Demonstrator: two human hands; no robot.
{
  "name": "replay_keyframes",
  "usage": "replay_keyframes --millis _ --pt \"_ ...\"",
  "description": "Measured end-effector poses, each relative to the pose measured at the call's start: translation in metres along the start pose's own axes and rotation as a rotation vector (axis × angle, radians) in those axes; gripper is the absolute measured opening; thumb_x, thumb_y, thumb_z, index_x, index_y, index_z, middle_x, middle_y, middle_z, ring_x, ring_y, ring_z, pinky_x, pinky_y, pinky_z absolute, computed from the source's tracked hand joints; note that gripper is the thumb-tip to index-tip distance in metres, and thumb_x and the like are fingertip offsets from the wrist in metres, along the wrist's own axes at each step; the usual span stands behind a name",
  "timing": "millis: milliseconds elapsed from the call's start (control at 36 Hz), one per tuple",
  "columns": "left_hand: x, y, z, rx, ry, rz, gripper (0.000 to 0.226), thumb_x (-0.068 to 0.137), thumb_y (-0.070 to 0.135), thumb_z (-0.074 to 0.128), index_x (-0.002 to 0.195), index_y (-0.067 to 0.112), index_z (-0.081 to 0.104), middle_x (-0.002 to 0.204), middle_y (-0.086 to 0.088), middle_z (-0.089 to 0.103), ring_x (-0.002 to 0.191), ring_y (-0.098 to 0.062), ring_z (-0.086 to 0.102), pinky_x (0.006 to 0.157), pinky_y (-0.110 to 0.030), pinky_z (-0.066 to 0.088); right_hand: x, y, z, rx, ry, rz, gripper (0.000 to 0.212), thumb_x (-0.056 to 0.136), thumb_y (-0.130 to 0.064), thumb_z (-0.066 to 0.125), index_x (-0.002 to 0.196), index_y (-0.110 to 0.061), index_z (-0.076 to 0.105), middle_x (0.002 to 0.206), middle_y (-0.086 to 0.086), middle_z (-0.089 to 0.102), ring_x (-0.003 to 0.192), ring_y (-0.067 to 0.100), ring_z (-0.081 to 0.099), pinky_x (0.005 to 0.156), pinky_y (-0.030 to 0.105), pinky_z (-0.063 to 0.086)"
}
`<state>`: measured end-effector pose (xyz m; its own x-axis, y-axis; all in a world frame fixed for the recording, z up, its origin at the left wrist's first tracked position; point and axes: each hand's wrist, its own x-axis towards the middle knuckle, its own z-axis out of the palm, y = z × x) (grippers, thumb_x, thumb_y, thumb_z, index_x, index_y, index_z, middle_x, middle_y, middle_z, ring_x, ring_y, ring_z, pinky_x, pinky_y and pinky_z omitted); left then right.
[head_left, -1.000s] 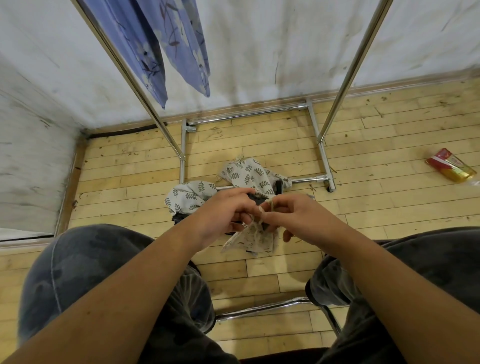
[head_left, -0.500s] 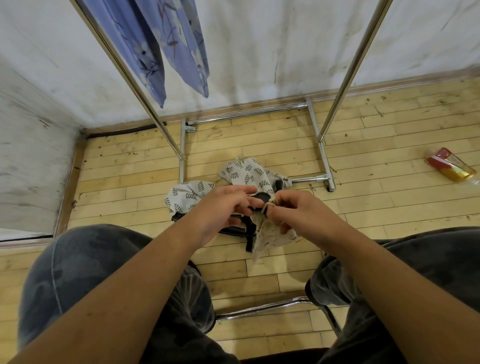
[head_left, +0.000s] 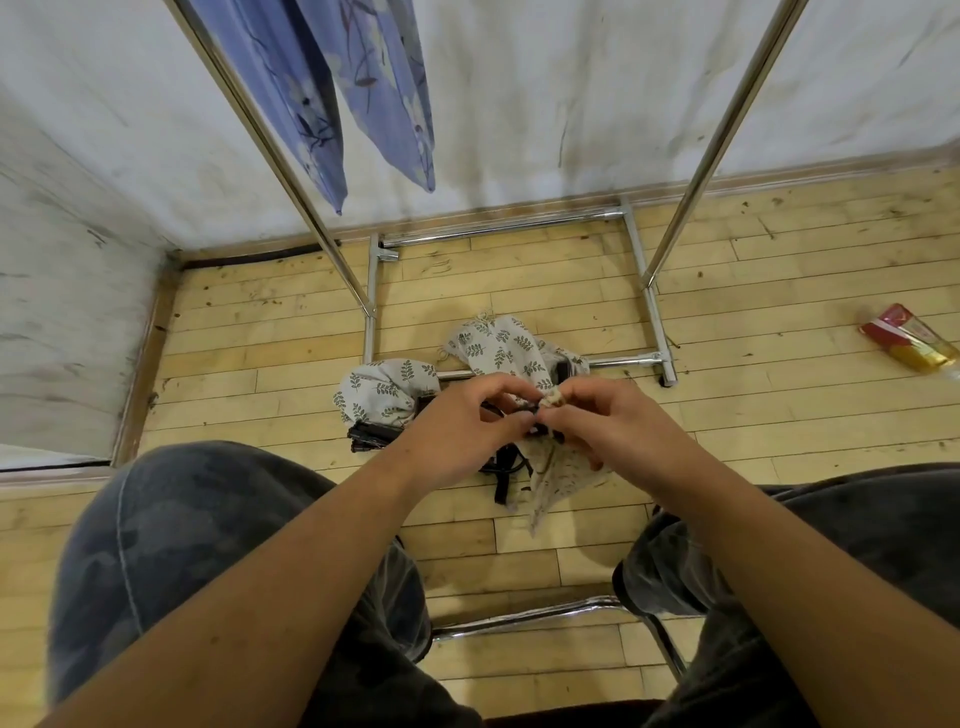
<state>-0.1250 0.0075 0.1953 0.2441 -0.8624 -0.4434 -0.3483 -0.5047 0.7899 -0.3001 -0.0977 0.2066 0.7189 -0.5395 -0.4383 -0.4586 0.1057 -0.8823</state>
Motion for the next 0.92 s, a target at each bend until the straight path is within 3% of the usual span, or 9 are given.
replay_keyframes --millis 83,194,250,361,528,639,722,861,917 --pt "0.001 -0.003 0.003 0.035 -0.067 0.042 0.028 0.094 0.042 0.073 0.121 0.045 0.066 0.12 0.013 0.064 0.1 -0.005 0.07 0.093 -0.033 0.059 -0.001 0.002 0.002 -0.078 -0.026 -0.037 0.02 0.097 -0.033 0.067 0.093 -0.014 0.072 0.091 0.019 0.065 0.069 0.011 0.056 0.062 0.024 0.047" --pt "-0.001 -0.004 0.007 0.119 -0.092 0.109 0.053 0.093 0.034 0.076 0.137 0.048 0.051 0.123 0.013 0.055 0.104 0.0 0.063 0.093 -0.02 0.052 -0.001 0.003 0.003 -0.073 -0.042 -0.051 0.019 0.096 -0.032 0.068 0.087 -0.015 0.069 0.078 0.003 0.062 0.067 0.008 0.057 0.062 0.025 0.048" --pt "-0.001 -0.004 0.009 0.174 -0.081 0.159 0.049 0.093 0.033 0.075 0.135 0.047 0.053 0.121 0.012 0.055 0.108 0.002 0.057 0.092 -0.017 0.045 -0.001 0.003 0.003 -0.068 -0.059 -0.062 0.021 0.097 -0.032 0.067 0.087 -0.014 0.068 0.076 -0.003 0.062 0.065 0.005 0.056 0.062 0.022 0.047" --pt "0.002 -0.007 0.008 0.22 -0.089 0.152 0.046 0.093 0.029 0.074 0.131 0.047 0.057 0.119 0.011 0.056 0.108 -0.004 0.056 0.098 -0.032 0.048 0.001 0.004 0.003 -0.095 -0.026 -0.053 0.021 0.098 -0.03 0.067 0.083 -0.015 0.066 0.074 -0.004 0.06 0.061 0.004 0.054 0.058 0.022 0.047" --pt "0.003 -0.006 0.009 0.275 -0.122 0.195 0.041 0.098 0.033 0.069 0.136 0.045 0.059 0.108 0.017 0.053 0.097 0.002 0.054 0.085 -0.019 0.041 0.003 0.007 0.002 -0.085 0.029 -0.006 0.024 0.096 -0.031 0.069 0.087 -0.01 0.064 0.076 0.002 0.057 0.064 0.011 0.053 0.057 0.029 0.048" --pt "0.003 -0.006 0.01 0.263 -0.043 0.221 0.034 0.093 0.031 0.075 0.125 0.039 0.067 0.106 0.018 0.062 0.094 -0.002 0.06 0.085 -0.029 0.052 0.002 0.004 0.004 -0.134 -0.027 -0.032 0.021 0.099 -0.029 0.066 0.089 -0.011 0.066 0.07 -0.005 0.058 0.053 -0.001 0.05 0.051 0.014 0.042" --pt "0.002 -0.005 0.01 0.238 0.005 0.195 0.037 0.09 0.032 0.079 0.124 0.037 0.067 0.108 0.019 0.069 0.093 -0.003 0.065 0.085 -0.031 0.056 0.002 0.002 0.004 -0.157 -0.042 -0.021 0.022 0.101 -0.03 0.064 0.091 -0.01 0.067 0.066 -0.008 0.056 0.047 -0.003 0.047 0.046 0.01 0.036" --pt "0.001 -0.001 0.012 0.223 -0.066 0.202 0.03 0.089 0.036 0.079 0.117 0.036 0.07 0.105 0.018 0.062 0.095 -0.001 0.062 0.081 -0.02 0.049 0.003 0.002 0.005 -0.275 -0.03 -0.001 0.026 0.1 -0.037 0.064 0.085 -0.016 0.066 0.072 -0.005 0.061 0.059 0.006 0.053 0.059 0.027 0.047" --pt "0.0 0.0 0.014 0.213 -0.097 0.19 0.032 0.086 0.041 0.08 0.116 0.037 0.07 0.109 0.018 0.058 0.099 0.001 0.06 0.085 -0.018 0.048 0.002 0.002 0.006 -0.298 -0.043 0.005 0.023 0.1 -0.037 0.063 0.084 -0.02 0.065 0.075 -0.002 0.066 0.056 0.007 0.058 0.057 0.028 0.051"
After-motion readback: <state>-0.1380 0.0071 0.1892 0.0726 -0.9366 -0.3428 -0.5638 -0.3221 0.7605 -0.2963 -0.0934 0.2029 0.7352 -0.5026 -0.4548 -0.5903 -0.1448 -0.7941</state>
